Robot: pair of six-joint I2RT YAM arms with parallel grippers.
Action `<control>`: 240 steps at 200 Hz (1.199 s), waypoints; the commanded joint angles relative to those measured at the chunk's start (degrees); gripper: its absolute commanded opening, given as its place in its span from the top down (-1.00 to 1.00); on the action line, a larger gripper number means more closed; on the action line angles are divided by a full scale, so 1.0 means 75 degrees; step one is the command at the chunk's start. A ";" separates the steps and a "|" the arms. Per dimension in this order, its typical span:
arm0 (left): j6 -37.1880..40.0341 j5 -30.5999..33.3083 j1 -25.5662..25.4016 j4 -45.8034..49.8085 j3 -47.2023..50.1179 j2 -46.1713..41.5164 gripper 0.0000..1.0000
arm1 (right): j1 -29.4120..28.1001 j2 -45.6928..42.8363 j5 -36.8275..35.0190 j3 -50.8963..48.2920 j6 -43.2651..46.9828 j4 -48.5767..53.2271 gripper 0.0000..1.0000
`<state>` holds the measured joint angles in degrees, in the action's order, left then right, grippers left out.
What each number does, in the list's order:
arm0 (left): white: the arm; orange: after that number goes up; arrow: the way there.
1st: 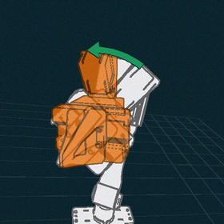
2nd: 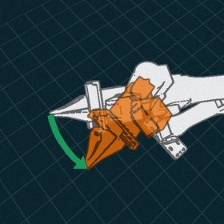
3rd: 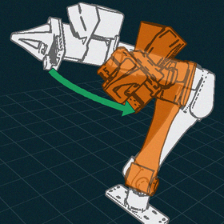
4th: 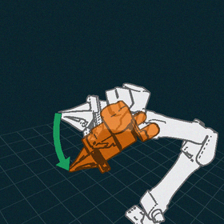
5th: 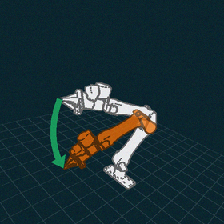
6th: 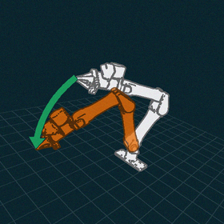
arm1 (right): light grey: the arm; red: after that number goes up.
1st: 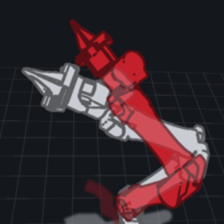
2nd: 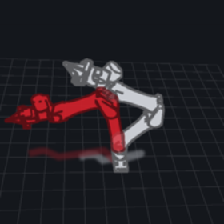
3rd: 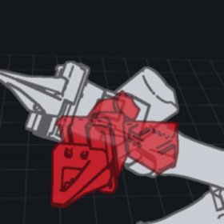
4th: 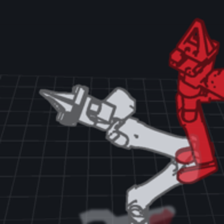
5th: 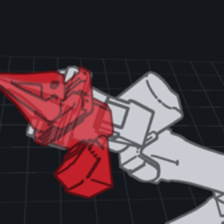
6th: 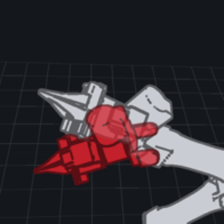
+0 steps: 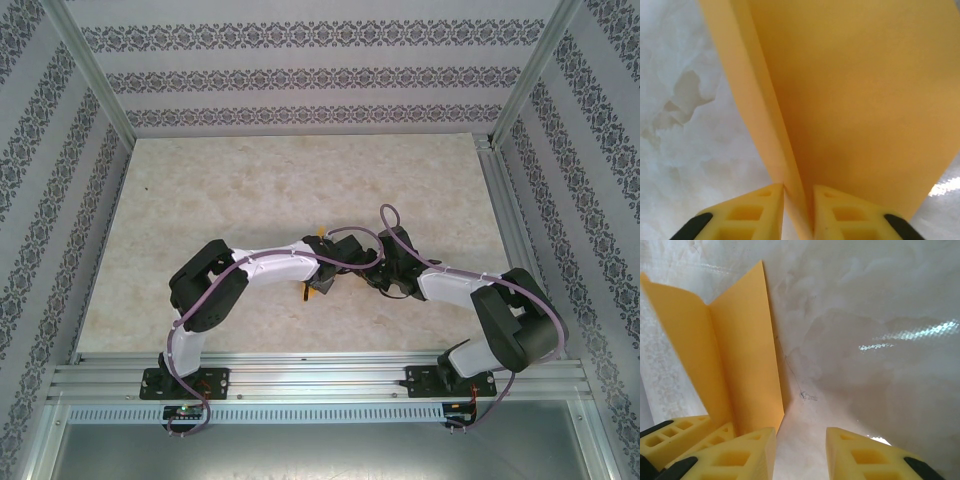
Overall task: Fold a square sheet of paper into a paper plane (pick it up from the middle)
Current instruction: Turn over the paper at the center of the table.
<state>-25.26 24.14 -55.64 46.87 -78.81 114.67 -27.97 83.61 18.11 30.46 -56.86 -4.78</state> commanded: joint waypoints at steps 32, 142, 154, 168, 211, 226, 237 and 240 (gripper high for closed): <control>0.0074 0.0333 -0.0094 0.0177 -0.0110 -0.0022 0.84 | 0.0061 -0.0138 0.0042 -0.0065 0.0222 -0.0081 0.36; -0.1663 -0.4123 0.1379 -0.3555 0.1722 -0.2670 0.95 | 0.1060 -0.2159 -0.0425 0.0005 0.1022 0.1866 0.34; -0.2184 -0.4942 0.1691 -0.4379 0.2117 -0.2788 0.95 | 0.1234 -0.2461 -0.0411 0.0005 0.1136 0.2130 0.33; -0.2755 -0.5626 0.1967 -0.5294 0.2498 -0.2792 0.93 | 0.1393 -0.2767 -0.0444 0.0005 0.1235 0.2428 0.32; -0.4909 -0.7299 0.2562 -0.8472 0.3640 -0.1989 0.92 | 0.1530 -0.3089 0.0121 0.0099 0.1481 0.2468 0.30; -0.5461 -0.7456 0.2601 -0.9364 0.3962 -0.1668 0.90 | 0.1495 -0.2949 0.0520 0.0112 0.1433 0.2120 0.36; -0.5680 -0.7501 0.2602 -0.9744 0.4107 -0.1441 0.90 | 0.1421 -0.2795 0.0804 0.0099 0.1292 0.1657 0.42; -0.5729 -0.7507 0.2602 -0.9834 0.4134 -0.1387 0.90 | 0.1384 -0.2741 0.0869 0.0105 0.1244 0.1535 0.43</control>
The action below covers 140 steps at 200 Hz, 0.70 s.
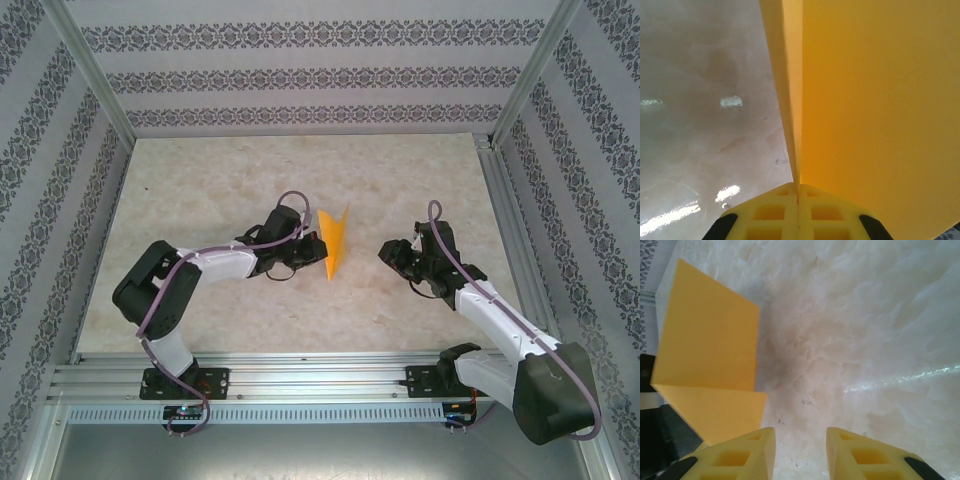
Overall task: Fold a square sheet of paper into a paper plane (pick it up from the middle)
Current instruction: Turn over the paper at the center of the table.
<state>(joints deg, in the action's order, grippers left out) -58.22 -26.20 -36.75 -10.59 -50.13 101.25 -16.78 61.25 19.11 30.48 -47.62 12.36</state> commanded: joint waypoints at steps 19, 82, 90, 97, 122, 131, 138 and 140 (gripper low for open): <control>-0.1743 -0.0831 0.0082 -0.3018 0.0575 0.0706 0.90 | -0.0370 0.0707 0.0905 0.0262 -0.0149 -0.1305 0.54; -0.2080 -0.0572 0.0085 -0.3550 0.1161 0.0950 0.88 | -0.1226 0.2876 0.1227 0.1338 -0.0339 -0.2307 0.86; -0.2106 -0.0542 0.0087 -0.3579 0.1217 0.0960 0.87 | -0.1314 0.3091 0.1276 0.1475 -0.0331 -0.2304 0.88; -0.2099 -0.0519 0.0087 -0.3580 0.1248 0.0959 0.87 | -0.1386 0.3268 0.1284 0.1559 -0.0337 -0.2338 0.88; -0.2017 -0.0433 0.0086 -0.3398 0.1306 0.0934 0.86 | -0.1591 0.3737 0.1221 0.1710 -0.0354 -0.2338 0.90; -0.2003 -0.0374 0.0084 -0.3333 0.1343 0.0914 0.86 | -0.1623 0.3856 0.1202 0.1697 -0.0367 -0.2361 0.90; -0.1971 -0.0306 0.0084 -0.3259 0.1367 0.0890 0.85 | -0.1653 0.3946 0.1213 0.1702 -0.0378 -0.2408 0.90; -0.1969 -0.0290 0.0084 -0.3239 0.1373 0.0878 0.85 | -0.1660 0.3964 0.1222 0.1702 -0.0378 -0.2412 0.90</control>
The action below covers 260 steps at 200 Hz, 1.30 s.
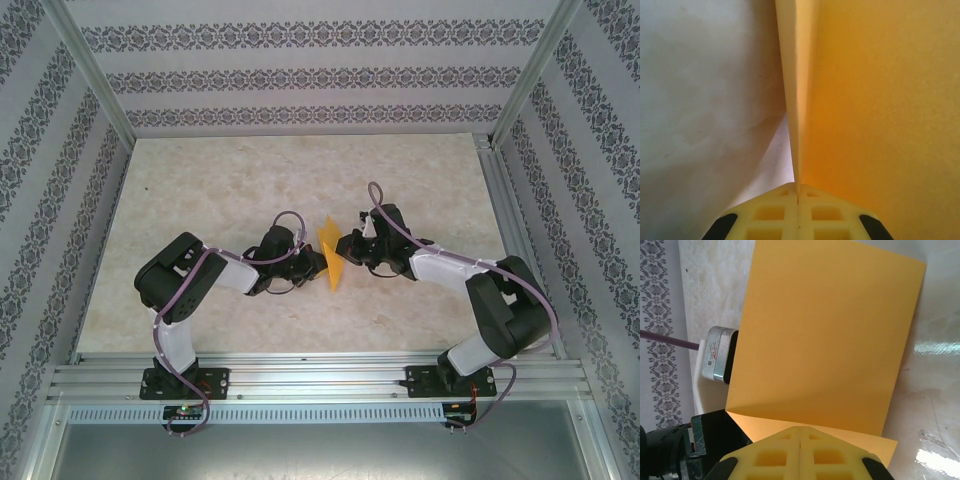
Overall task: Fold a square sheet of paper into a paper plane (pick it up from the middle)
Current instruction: Turn over the paper at the center of the table.
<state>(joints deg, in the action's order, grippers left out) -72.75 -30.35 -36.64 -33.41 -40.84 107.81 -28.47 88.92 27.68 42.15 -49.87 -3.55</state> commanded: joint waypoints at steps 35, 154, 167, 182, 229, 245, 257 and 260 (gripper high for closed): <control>0.0331 0.0578 0.0072 0.0566 0.0124 -0.0231 0.67 | -0.0142 0.0656 0.0158 0.0139 -0.0089 -0.0409 0.91; 0.1728 0.2483 0.0093 0.4249 -0.0023 -0.1838 0.31 | -0.0329 0.1530 0.0202 0.0332 -0.0090 -0.0625 0.91; 0.1860 0.2741 0.0122 0.4611 -0.0051 -0.2026 0.31 | -0.0341 0.1635 0.0211 0.0348 -0.0075 -0.0594 0.91; 0.1973 0.2925 0.0180 0.4763 -0.0008 -0.2243 0.31 | -0.0353 0.1719 0.0157 0.0333 -0.0046 -0.0571 0.91; 0.2530 0.2630 0.0222 0.4672 -0.0221 -0.2330 0.30 | -0.0359 0.1914 0.0129 0.0345 0.0039 -0.0547 0.91; 0.2500 0.2507 0.0222 0.4675 -0.0306 -0.2207 0.29 | -0.0364 0.1850 0.0129 0.0354 0.0058 -0.0544 0.90; 0.2433 0.2475 0.0216 0.4625 -0.0301 -0.2164 0.26 | -0.0370 0.1727 0.0211 0.0374 0.0062 -0.0588 0.88; 0.2418 0.2479 0.0221 0.4621 -0.0302 -0.2153 0.24 | -0.0375 0.1676 0.0230 0.0379 0.0054 -0.0608 0.87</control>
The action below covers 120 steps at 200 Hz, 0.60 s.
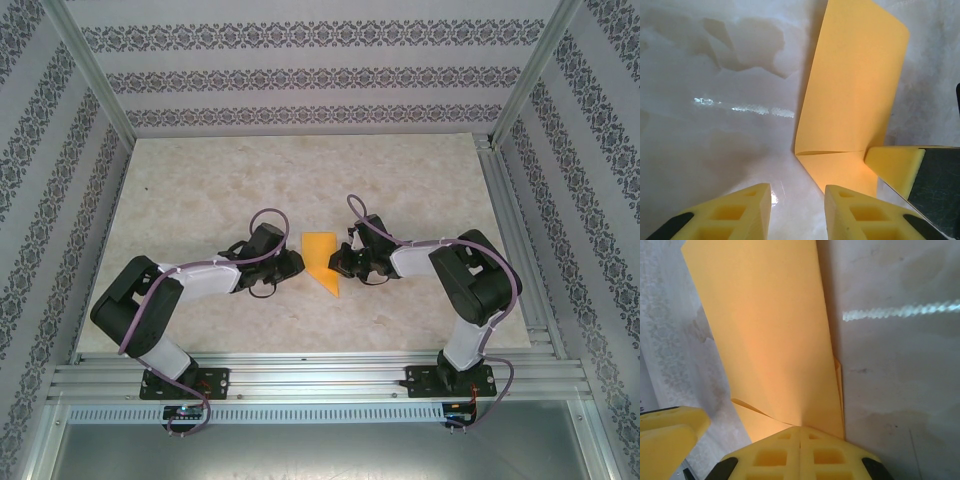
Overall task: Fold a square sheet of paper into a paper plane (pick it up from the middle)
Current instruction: Turn over the paper at the center of the table.
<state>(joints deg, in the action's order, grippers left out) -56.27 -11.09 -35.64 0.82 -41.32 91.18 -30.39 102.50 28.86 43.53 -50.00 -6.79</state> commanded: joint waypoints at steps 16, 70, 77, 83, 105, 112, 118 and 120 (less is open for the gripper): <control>0.0211 -0.0071 0.0083 0.0085 -0.0290 0.0100 0.19 | -0.0131 -0.0465 0.0013 0.0262 0.0149 -0.0012 0.81; 0.0288 -0.0288 0.0231 -0.0057 -0.0399 0.0158 0.14 | -0.0157 -0.2157 -0.1271 0.0728 0.1204 0.2169 0.63; 0.0283 -0.0302 0.0262 -0.0107 -0.0377 0.0117 0.11 | -0.0211 -0.2563 -0.1669 0.0766 0.1379 0.2488 0.58; 0.0301 -0.0284 0.0275 -0.0128 -0.0369 0.0075 0.06 | -0.0229 -0.2937 -0.2021 0.0818 0.1532 0.2815 0.53; 0.0366 -0.0135 0.0326 -0.0051 -0.0366 -0.0067 0.00 | -0.0317 -0.4159 -0.3467 0.1026 0.2280 0.3778 0.37; 0.0378 -0.0098 0.0351 -0.0052 -0.0337 -0.0122 0.00 | -0.0323 -0.4575 -0.3814 0.0988 0.2549 0.3831 0.25; 0.0369 -0.0083 0.0351 -0.0068 -0.0302 -0.0172 0.00 | -0.0311 -0.4945 -0.4082 0.0925 0.2749 0.3845 0.14; 0.0381 -0.0080 0.0356 -0.0078 -0.0303 -0.0187 0.00 | -0.0309 -0.4999 -0.4117 0.0918 0.2797 0.3845 0.11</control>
<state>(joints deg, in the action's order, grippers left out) -55.02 -12.47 -33.76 1.34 -43.42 92.27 -32.25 73.06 11.40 49.21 -37.58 14.92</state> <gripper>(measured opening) 0.499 0.370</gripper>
